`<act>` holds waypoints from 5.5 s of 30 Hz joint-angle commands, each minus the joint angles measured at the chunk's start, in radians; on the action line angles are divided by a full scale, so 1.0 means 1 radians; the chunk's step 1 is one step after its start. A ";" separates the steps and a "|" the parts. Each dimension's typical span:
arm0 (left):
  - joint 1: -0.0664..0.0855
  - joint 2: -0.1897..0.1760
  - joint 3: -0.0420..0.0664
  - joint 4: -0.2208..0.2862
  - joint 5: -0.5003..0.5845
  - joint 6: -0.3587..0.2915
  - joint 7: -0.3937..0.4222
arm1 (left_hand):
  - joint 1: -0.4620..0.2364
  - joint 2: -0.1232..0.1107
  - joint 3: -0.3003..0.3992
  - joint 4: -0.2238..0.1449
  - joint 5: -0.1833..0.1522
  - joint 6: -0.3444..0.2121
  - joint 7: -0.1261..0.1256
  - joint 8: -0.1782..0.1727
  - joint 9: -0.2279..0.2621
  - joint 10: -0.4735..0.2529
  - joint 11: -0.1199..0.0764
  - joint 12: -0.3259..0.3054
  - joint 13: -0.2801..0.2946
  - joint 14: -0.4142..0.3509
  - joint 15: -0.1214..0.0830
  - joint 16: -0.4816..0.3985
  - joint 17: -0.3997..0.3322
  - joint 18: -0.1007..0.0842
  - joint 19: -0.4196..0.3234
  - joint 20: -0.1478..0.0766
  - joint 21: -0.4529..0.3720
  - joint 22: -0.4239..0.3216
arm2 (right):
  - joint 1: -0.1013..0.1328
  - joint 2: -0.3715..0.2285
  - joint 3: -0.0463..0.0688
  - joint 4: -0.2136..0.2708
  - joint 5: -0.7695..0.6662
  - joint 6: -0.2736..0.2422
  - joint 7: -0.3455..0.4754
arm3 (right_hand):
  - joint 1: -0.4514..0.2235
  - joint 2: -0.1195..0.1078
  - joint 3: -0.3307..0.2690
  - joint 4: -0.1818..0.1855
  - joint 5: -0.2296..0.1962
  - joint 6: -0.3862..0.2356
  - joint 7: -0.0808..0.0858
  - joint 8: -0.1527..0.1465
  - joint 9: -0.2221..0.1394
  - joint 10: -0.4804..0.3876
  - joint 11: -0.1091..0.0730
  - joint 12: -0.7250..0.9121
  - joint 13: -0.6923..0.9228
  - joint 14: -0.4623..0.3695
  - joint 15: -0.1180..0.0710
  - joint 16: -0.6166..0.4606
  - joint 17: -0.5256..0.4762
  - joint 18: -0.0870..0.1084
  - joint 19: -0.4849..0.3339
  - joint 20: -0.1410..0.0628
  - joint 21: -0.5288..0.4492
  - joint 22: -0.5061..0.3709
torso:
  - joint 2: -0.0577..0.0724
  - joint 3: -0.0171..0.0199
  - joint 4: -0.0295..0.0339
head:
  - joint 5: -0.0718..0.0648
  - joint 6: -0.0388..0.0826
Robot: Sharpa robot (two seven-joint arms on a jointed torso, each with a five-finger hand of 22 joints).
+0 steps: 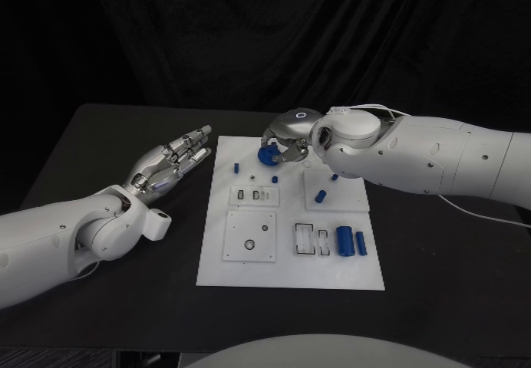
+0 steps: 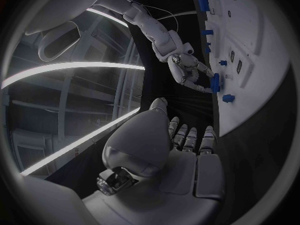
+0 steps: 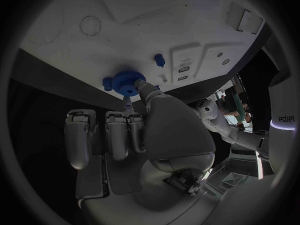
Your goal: Assemble the parts on the task board
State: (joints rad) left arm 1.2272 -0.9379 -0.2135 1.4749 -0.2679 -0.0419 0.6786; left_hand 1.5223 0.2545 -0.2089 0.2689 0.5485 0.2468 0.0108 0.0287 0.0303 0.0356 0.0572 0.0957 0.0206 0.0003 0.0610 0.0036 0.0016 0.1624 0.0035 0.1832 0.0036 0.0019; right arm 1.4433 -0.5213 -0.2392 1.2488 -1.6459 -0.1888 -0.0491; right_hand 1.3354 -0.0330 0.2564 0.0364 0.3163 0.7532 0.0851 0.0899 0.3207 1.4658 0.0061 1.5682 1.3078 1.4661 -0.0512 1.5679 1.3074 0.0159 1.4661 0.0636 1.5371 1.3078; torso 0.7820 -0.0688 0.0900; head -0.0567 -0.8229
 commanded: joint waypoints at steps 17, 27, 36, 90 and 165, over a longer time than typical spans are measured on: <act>-0.002 -0.001 0.001 0.001 0.003 0.019 0.070 | 0.012 -0.001 0.008 0.000 0.003 0.000 0.006 0.003 0.001 0.001 0.007 -0.004 -0.001 0.000 0.008 -0.004 -0.002 0.018 0.001 0.009 0.001 0.002 | -0.006 -0.033 0.002 0.020 -0.006 -0.062 0.005 | -0.004 -0.009 0.009 0.004 -0.027 -0.017 -0.002 -0.025 -0.026 0.105 -0.010 0.003 0.263 0.105 -0.009 0.003 0.263 -0.001 0.069 -0.009 -0.010 0.240 | 0.000 0.0003 -0.0005 | 0.008 -0.005; -0.002 -0.013 0.001 0.006 0.003 0.015 0.069 | 0.012 -0.001 0.009 -0.001 0.003 0.000 0.009 0.003 0.001 0.001 0.007 -0.004 -0.001 0.000 0.009 -0.004 -0.002 0.018 0.001 0.010 0.001 0.002 | 0.038 -0.168 0.011 0.124 -0.006 -0.155 0.000 | -0.032 -0.010 -0.009 0.030 -0.082 0.015 0.000 -0.016 -0.038 0.105 -0.010 0.003 0.263 0.105 -0.009 0.003 0.263 -0.008 0.086 -0.010 0.009 0.250 | 0.000 0.0002 0.0006 | 0.012 -0.004; -0.002 -0.015 0.001 0.009 0.003 0.015 0.068 | 0.012 -0.001 0.009 -0.001 0.003 0.000 0.009 0.003 0.001 0.001 0.008 -0.003 -0.001 0.000 0.009 -0.004 -0.002 0.018 0.001 0.011 0.001 0.002 | 0.065 -0.396 -0.001 0.272 0.047 -0.144 -0.005 | -0.048 -0.006 -0.031 0.057 -0.140 0.047 -0.002 -0.009 -0.039 0.105 -0.010 0.003 0.263 0.105 -0.009 0.003 0.263 -0.010 0.092 -0.011 0.017 0.255 | -0.001 -0.0002 -0.0019 | 0.015 -0.005; -0.006 -0.010 0.001 -0.001 0.003 0.032 0.066 | 0.013 0.000 0.014 -0.002 0.004 -0.003 0.009 0.002 0.001 0.001 0.012 -0.004 -0.001 0.000 0.015 -0.004 -0.002 0.018 0.001 0.013 0.001 0.002 | -0.045 -0.504 -0.010 0.195 0.077 -0.144 -0.034 | -0.049 -0.016 -0.075 0.108 -0.159 0.077 0.010 -0.009 -0.039 0.105 -0.001 0.003 0.263 0.105 -0.003 0.003 0.263 -0.009 0.089 -0.006 0.012 0.254 | -0.001 -0.0001 -0.0001 | 0.001 -0.020; -0.008 -0.015 0.001 -0.003 0.003 0.045 0.053 | 0.015 -0.001 0.020 -0.006 0.004 -0.004 0.007 0.002 0.001 0.001 0.021 -0.004 -0.001 0.000 0.020 -0.004 -0.002 0.018 0.002 0.017 0.001 0.002 | -0.076 -0.425 -0.009 0.114 0.077 -0.100 -0.035 | -0.023 -0.004 -0.075 0.109 -0.137 0.114 0.005 0.001 -0.032 0.105 -0.004 0.003 0.263 0.105 -0.004 0.003 0.263 -0.007 0.084 -0.005 0.004 0.251 | -0.001 -0.0001 -0.0006 | 0.002 -0.033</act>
State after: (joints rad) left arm 1.2216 -0.9536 -0.2136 1.4699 -0.2677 -0.0098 0.6787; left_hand 1.5300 0.2545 -0.1938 0.2647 0.5485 0.2432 0.0144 0.0287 0.0303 0.0352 0.0711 0.0957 0.0206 0.0004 0.0752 0.0036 0.0011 0.1624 0.0060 0.1951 0.0036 0.0027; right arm 1.3702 -0.9461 -0.2487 1.3641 -1.5662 -0.2993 -0.0648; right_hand 1.3059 -0.0367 0.1781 0.1447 0.1737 0.8635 0.0903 0.0872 0.2882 1.4649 -0.0001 1.5682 1.3073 1.4661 -0.0509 1.5679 1.3074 0.0159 1.4669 0.0571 1.5475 1.3077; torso 0.7814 -0.0689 0.0895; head -0.0558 -0.8554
